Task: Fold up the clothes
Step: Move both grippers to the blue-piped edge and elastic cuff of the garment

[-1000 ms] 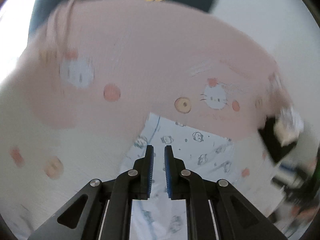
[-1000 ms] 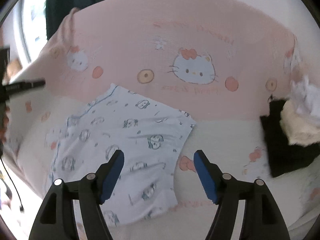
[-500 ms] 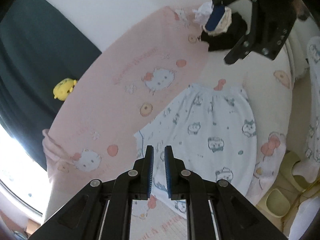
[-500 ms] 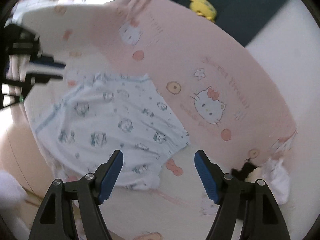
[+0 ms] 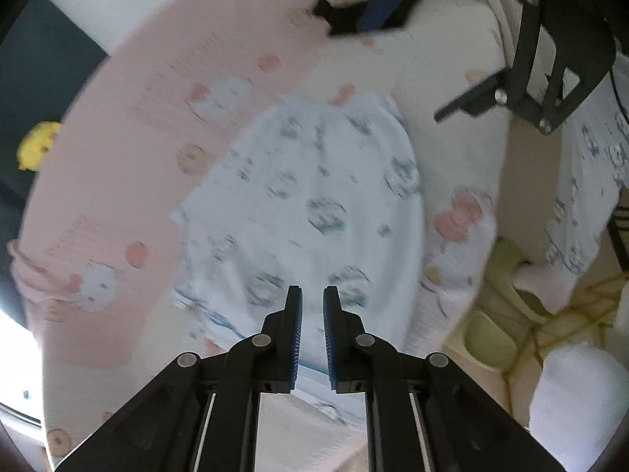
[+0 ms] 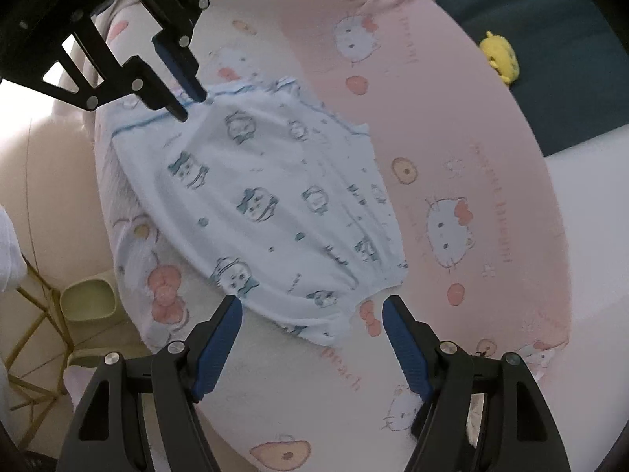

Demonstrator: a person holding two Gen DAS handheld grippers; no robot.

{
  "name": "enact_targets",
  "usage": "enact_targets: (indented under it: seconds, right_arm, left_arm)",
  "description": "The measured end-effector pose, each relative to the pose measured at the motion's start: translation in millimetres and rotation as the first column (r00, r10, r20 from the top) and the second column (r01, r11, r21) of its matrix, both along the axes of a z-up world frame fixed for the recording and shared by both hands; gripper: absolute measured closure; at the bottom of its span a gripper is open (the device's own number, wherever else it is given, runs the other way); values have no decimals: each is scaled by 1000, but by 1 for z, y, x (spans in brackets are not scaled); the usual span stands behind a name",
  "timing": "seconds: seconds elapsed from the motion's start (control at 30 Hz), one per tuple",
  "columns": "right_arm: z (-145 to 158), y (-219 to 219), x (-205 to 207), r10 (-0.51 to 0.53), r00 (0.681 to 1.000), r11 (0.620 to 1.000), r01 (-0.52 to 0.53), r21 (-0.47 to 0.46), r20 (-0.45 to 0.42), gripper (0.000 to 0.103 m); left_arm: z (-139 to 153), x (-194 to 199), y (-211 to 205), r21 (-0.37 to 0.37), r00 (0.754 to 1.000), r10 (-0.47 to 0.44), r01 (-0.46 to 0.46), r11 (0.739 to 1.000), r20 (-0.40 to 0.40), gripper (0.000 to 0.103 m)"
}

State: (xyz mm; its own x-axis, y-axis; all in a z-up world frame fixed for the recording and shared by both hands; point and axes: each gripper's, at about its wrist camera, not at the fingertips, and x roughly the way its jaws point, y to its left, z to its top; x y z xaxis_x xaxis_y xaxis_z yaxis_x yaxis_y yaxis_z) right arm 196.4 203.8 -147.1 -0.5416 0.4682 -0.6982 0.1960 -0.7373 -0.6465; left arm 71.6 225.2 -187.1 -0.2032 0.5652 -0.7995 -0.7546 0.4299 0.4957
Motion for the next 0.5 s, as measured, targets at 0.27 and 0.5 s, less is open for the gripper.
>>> enact_targets:
  seconds: [0.27,0.5]
  right_arm:
    - [-25,9,-5,-9,999,998,7,55,41,30]
    - [-38,16,-11,8,997,997,-13,74,73,30]
  left_arm:
    - [-61,10,4,-38,962,-12,2,999,-273,94]
    - [-84,23,-29,11,859,-80,99,995,-506,36]
